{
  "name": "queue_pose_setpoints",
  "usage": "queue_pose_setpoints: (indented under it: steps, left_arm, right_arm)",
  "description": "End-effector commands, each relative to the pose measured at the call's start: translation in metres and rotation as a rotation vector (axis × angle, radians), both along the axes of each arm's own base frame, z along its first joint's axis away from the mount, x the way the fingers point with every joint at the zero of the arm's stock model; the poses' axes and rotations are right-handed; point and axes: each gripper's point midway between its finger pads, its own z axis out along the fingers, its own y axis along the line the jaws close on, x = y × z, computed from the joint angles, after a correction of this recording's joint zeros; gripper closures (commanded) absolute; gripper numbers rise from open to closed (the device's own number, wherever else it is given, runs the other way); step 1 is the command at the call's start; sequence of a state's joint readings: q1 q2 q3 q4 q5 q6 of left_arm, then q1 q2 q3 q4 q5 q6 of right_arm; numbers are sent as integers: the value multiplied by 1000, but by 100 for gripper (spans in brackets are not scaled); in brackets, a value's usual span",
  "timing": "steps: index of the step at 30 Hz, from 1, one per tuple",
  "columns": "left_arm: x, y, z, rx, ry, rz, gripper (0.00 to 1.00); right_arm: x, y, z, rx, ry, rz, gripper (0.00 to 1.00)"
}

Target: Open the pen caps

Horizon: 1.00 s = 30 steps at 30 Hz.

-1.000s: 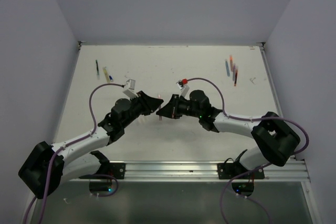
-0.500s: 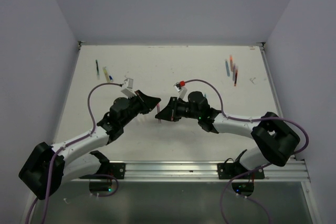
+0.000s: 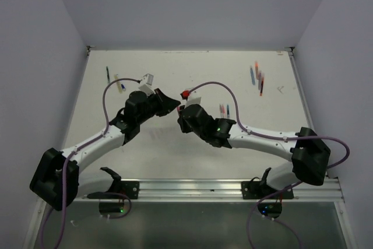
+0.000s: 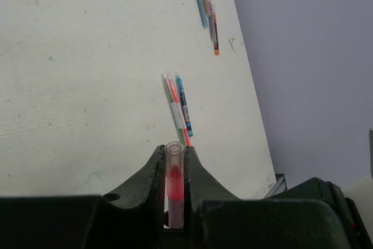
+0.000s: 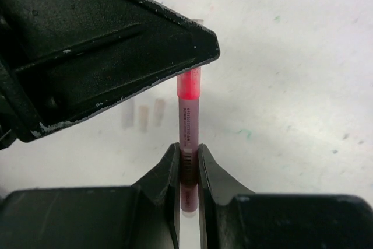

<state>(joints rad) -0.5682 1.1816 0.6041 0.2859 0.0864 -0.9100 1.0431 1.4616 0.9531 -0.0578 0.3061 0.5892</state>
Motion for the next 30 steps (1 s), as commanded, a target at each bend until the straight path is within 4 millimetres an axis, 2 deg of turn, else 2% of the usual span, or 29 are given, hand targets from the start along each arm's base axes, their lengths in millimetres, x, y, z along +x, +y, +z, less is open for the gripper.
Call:
queue_pose_setpoints:
  steps: [1,3,5,6,7,8,9,11,12,13,15,16,17,18,19,20,21,22,23,24,25,26,27,28,29,30]
  left_arm:
    - [37,26,28,-25,-37,69,100]
    - [46,34,36,-24,-49,87,100]
    - [52,43,45,-41,-83,93,100]
    - [52,47,44,-38,-87,97,100]
    - [52,47,50,-50,-117,94,100]
    - [49,47,50,-56,-125,84,100]
    - [48,50,50,-62,-129,89,100]
    - [41,52,49,-84,-153,72,100]
    - [40,54,51,-101,-159,72,100]
    - [38,54,57,-124,-192,57,100]
    - [29,49,52,-160,-178,9,100]
    - [27,46,57,-182,-204,-9,100]
    - [21,44,51,-194,-195,-33,100]
    - [19,43,51,-204,-194,-38,100]
    - [17,44,53,-206,-205,-41,100]
    - [14,45,49,-206,-201,-39,100]
    - [13,47,52,-210,-214,-31,100]
    - [14,51,48,-200,-203,-12,100]
    - [18,53,53,-170,-221,-3,100]
    - [21,57,57,-141,-227,10,100]
    - [19,61,37,-80,-138,24,100]
    - [21,68,32,-27,-135,51,100]
    - [18,72,34,-10,-136,66,100]
    - [15,83,16,40,-66,117,100]
    - [11,89,8,71,-47,135,100]
    - [4,95,0,88,-34,153,100]
  right_arm:
    - [15,-81,-15,-483,-165,-177,100]
    - [13,-83,-19,-500,-166,-161,100]
    - [7,-76,-24,-461,-145,-102,100]
    - [7,-62,-19,-407,-163,-54,100]
    - [-3,-49,-22,-354,-127,21,100]
    - [-4,-46,-22,-321,-109,38,100]
    - [-5,-34,-18,-246,-91,72,100]
    - [-23,-16,-19,-89,-4,221,100]
    - [-23,2,-2,44,-13,262,100]
    - [-26,7,3,110,5,293,100]
    - [-37,21,18,273,48,393,100]
    - [-42,26,23,327,67,434,100]
    - [-50,27,26,374,101,489,100]
    - [-52,33,36,445,115,515,100]
    - [-51,33,40,480,126,528,100]
    - [-59,32,40,510,155,564,100]
    - [-57,34,43,543,167,550,100]
    - [-53,30,42,543,167,528,100]
    - [-40,27,38,507,130,472,100]
    - [-39,17,16,417,181,418,100]
    - [-31,8,15,368,159,361,100]
    - [-21,1,14,310,140,307,100]
    - [-6,-27,-11,145,138,174,100]
    - [2,-44,-11,80,118,103,100]
    - [11,-57,-9,15,93,56,100]
    - [18,-86,-21,-102,99,-41,100]
